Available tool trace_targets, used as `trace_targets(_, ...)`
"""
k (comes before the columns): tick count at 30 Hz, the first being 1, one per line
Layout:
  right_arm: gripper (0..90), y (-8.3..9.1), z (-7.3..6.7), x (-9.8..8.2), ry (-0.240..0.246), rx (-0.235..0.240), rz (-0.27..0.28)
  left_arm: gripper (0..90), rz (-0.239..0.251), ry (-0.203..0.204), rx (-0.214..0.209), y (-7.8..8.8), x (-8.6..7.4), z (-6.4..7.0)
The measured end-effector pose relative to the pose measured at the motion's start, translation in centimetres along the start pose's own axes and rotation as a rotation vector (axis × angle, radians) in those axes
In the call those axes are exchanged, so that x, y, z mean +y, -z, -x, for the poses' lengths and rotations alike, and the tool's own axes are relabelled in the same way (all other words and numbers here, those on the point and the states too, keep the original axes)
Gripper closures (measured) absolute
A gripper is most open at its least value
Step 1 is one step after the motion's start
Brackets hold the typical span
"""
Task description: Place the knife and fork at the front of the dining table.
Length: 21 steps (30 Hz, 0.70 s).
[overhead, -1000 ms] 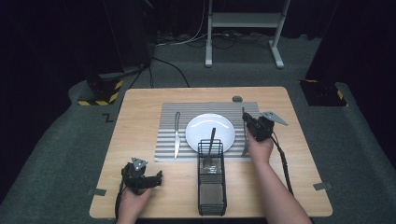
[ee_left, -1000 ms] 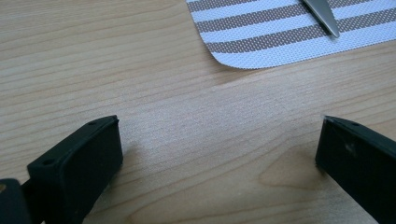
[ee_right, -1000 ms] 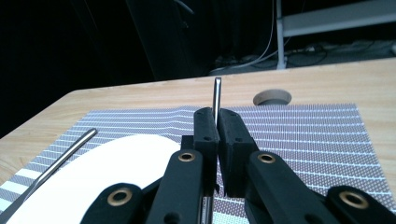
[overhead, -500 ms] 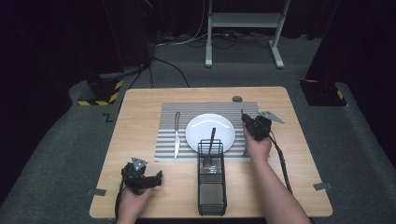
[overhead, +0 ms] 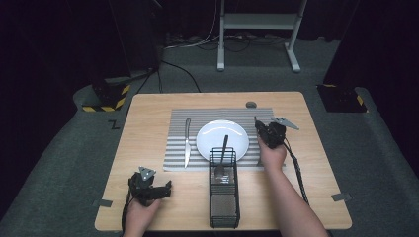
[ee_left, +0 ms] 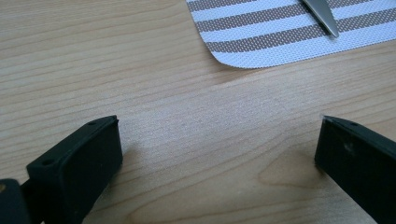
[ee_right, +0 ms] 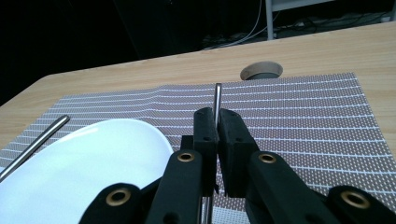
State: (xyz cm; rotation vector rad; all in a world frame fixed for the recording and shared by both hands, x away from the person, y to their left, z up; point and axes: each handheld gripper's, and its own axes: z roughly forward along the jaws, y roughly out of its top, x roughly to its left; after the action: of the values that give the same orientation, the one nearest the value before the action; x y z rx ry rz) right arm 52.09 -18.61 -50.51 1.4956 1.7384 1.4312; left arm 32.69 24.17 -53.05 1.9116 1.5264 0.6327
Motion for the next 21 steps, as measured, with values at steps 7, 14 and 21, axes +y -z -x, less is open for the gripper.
trace_targets(7,84.1,0.2,0.1,0.1,0.020,-0.025,0.003,0.9,0.000,0.000,-0.002,0.0,0.0,0.0)
trace_targets(14,82.8,0.8,0.0,0.6,0.022,-0.029,0.020,0.8,0.000,0.000,-0.002,0.0,0.0,0.0)
trace_targets(21,81.3,2.6,-0.5,0.2,0.066,-0.034,0.020,0.8,-0.001,-0.001,-0.002,0.0,0.0,0.0)
